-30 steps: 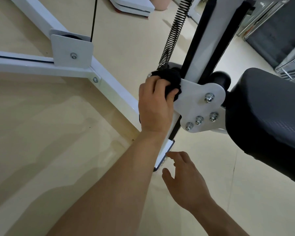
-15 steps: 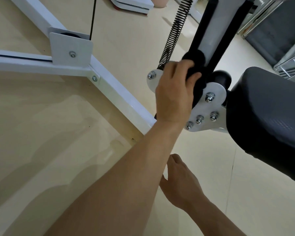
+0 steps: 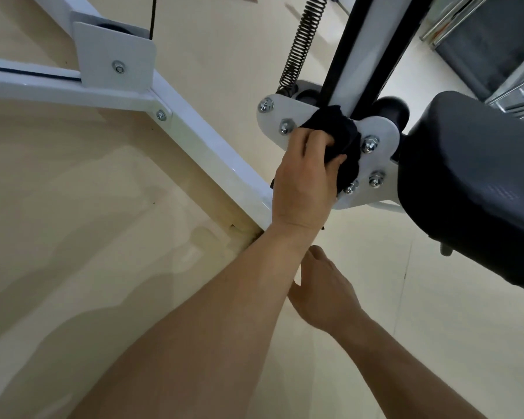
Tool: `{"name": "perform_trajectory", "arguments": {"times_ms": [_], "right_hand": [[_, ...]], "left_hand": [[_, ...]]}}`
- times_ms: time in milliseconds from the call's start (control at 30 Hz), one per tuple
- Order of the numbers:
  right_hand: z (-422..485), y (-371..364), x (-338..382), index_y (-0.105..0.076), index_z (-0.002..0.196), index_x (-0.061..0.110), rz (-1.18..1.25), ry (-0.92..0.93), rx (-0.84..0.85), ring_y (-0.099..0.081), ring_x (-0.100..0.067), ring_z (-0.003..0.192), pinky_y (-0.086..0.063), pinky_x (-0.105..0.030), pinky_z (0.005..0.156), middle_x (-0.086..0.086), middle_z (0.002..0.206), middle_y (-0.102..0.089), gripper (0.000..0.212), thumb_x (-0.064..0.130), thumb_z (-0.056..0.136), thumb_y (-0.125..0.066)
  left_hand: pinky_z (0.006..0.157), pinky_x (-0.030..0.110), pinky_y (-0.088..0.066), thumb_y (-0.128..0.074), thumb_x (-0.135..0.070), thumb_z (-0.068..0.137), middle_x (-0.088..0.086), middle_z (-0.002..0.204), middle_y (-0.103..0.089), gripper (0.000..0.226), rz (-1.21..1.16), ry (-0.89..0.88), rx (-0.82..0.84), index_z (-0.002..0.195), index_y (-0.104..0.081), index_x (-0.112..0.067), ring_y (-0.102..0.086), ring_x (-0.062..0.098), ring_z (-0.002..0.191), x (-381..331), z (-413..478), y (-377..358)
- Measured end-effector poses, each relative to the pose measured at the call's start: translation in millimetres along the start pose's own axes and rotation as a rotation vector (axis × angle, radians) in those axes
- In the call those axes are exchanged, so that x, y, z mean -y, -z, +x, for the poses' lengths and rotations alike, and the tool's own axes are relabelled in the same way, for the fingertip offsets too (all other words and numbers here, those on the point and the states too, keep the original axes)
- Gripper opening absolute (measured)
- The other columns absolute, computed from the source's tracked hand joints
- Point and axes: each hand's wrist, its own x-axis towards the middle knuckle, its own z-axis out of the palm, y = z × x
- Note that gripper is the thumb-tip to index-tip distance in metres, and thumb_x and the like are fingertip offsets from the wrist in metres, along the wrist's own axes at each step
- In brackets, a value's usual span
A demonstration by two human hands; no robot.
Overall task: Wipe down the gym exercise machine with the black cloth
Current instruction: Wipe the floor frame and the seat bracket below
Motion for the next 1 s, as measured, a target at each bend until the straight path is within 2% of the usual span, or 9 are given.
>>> {"name": "perform_trajectory", "arguments": {"times_ms": [67,133,333,433,500,633,800,933,1000], "right_hand": [[1,2,-2,-0.045,0.129,0.029,-0.005,-0.027,-0.012,-0.054,-0.013,0.101,-0.044,-0.031,0.075,0.009,0.111,-0.047,0.035,0.045,0.097,-0.049],[2,3,-4,-0.046,0.128,0.028,-0.009,-0.053,-0.009,-0.053,-0.012,0.099,-0.043,-0.030,0.075,0.009,0.110,-0.045,0.034,0.045,0.098,-0.050],[2,4,-7,-0.041,0.143,0.032,0.008,-0.070,0.010,-0.052,-0.013,0.124,-0.043,-0.031,0.082,0.010,0.142,-0.044,0.047,0.042,0.098,-0.050],[3,3,-1,-0.041,0.142,0.032,0.007,-0.049,0.004,-0.052,-0.014,0.123,-0.043,-0.031,0.083,0.010,0.140,-0.045,0.046,0.041,0.098,-0.050],[3,2,4,-0.040,0.143,0.031,0.007,-0.028,0.004,-0.053,-0.014,0.121,-0.044,-0.031,0.082,0.010,0.137,-0.046,0.047,0.041,0.098,-0.050],[2,0,8,-0.040,0.143,0.032,0.000,-0.014,0.005,-0.053,-0.014,0.121,-0.043,-0.031,0.081,0.011,0.138,-0.045,0.046,0.041,0.098,-0.049],[4,4,4,-0.038,0.145,0.032,-0.004,-0.036,0.004,-0.052,-0.014,0.123,-0.042,-0.031,0.081,0.011,0.140,-0.044,0.048,0.042,0.099,-0.048],[6,5,3,-0.041,0.140,0.033,0.003,-0.046,-0.005,-0.054,-0.014,0.118,-0.040,-0.031,0.077,0.010,0.134,-0.047,0.044,0.042,0.098,-0.050],[7,4,6,-0.043,0.138,0.033,0.004,-0.036,0.003,-0.056,-0.013,0.113,-0.040,-0.031,0.075,0.010,0.132,-0.049,0.042,0.042,0.097,-0.050]], "left_hand": [[0.067,0.020,-0.040,-0.076,-0.013,0.085,0.008,0.102,-0.058,0.020,0.021,0.047,0.054,0.094,-0.061,-0.004,-0.056,0.020,0.080,8,-14,-1],[0.067,0.027,-0.046,-0.077,-0.016,0.084,0.007,0.098,-0.058,0.021,0.015,0.129,0.077,0.092,-0.061,-0.006,-0.057,0.021,0.078,15,-23,-1],[0.069,0.024,-0.037,-0.074,-0.020,0.087,0.006,0.099,-0.057,0.022,0.058,0.249,0.172,0.096,-0.061,-0.005,-0.053,0.019,0.081,24,-19,7],[0.081,0.031,-0.044,-0.069,-0.024,0.093,0.007,0.105,-0.060,0.023,0.035,0.438,0.031,0.105,-0.062,-0.006,-0.058,0.023,0.092,37,-11,17],[0.085,0.030,-0.046,-0.067,-0.025,0.094,0.006,0.109,-0.062,0.025,0.010,0.502,-0.057,0.110,-0.062,-0.008,-0.060,0.022,0.095,41,6,25],[0.081,0.028,-0.048,-0.068,-0.022,0.093,0.005,0.109,-0.061,0.024,-0.002,0.451,-0.125,0.112,-0.062,-0.008,-0.063,0.022,0.090,46,29,33],[0.080,0.044,-0.054,-0.068,-0.019,0.092,0.007,0.105,-0.061,0.022,-0.009,0.422,-0.094,0.111,-0.065,-0.007,-0.064,0.028,0.088,44,12,20],[0.077,0.039,-0.049,-0.069,-0.019,0.091,0.007,0.098,-0.062,0.019,-0.007,0.346,0.048,0.105,-0.065,-0.007,-0.062,0.028,0.084,31,-11,15],[0.078,0.036,-0.047,-0.069,-0.018,0.092,0.008,0.099,-0.062,0.019,-0.022,0.327,0.058,0.106,-0.064,-0.006,-0.061,0.026,0.086,28,-14,18]]}}
